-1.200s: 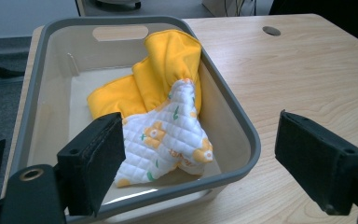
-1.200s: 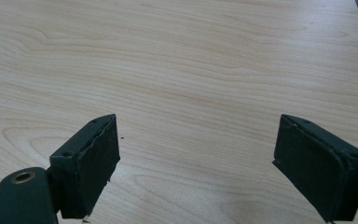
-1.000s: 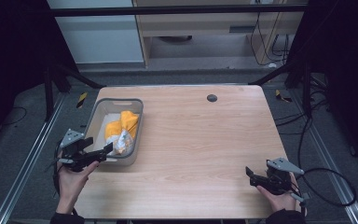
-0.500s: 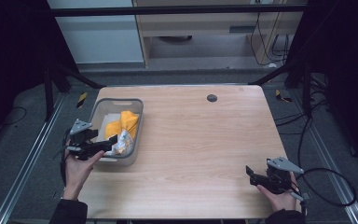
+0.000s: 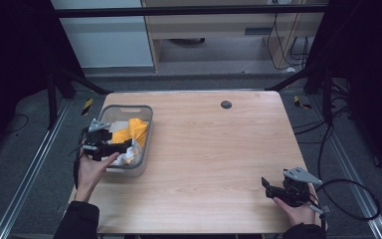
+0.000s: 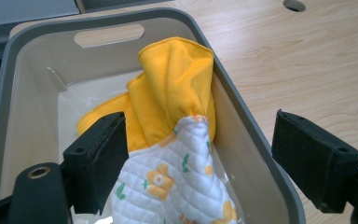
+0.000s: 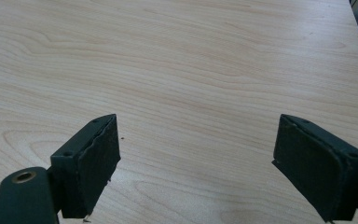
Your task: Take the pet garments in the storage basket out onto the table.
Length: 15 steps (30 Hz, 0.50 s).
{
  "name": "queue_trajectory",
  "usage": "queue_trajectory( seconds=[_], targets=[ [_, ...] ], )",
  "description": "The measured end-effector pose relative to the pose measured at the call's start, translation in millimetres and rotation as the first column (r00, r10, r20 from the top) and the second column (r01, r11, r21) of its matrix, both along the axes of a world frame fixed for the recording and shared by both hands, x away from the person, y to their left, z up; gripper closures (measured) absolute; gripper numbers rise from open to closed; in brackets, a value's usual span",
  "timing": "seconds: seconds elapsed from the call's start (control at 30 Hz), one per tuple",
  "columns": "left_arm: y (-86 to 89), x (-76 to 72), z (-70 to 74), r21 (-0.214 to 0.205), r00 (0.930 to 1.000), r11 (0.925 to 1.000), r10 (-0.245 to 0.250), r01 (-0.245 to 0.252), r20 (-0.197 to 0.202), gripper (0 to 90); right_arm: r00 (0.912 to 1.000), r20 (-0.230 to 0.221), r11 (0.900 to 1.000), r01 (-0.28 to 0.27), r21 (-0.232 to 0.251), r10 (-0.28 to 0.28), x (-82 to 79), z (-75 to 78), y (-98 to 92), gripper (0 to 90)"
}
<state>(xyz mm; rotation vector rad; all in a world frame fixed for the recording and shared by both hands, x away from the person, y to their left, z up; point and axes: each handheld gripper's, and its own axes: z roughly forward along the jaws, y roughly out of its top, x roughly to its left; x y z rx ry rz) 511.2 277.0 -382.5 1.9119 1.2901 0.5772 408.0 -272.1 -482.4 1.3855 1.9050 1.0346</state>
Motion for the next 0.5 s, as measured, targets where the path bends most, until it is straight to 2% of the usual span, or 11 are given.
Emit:
queue_trajectory(
  seconds=[0.17, 0.43, 0.5],
  targets=[
    [-4.0, 7.2, -0.7, 0.023, 0.9998, 0.9997, -0.006, 0.006, -0.021, 19.8, 1.0000, -0.008, 1.0000, 0.000, 0.009, 0.000, 0.5, 0.8, 1.0, 14.2],
    [-7.2, 15.4, -4.8, 0.061, 0.9969, 0.9981, -0.003, 0.008, -0.079, 23.9, 0.9999, -0.009, 1.0000, -0.009, 0.000, 0.009, 1.5, 0.0, 1.1, 14.3],
    [-7.2, 16.6, -5.4, 0.059, 0.9957, 0.9982, -0.004, 0.009, -0.093, 25.9, 0.9999, -0.014, 1.0000, -0.010, 0.001, 0.010, 1.8, -0.4, 1.4, 14.3]
  ],
)
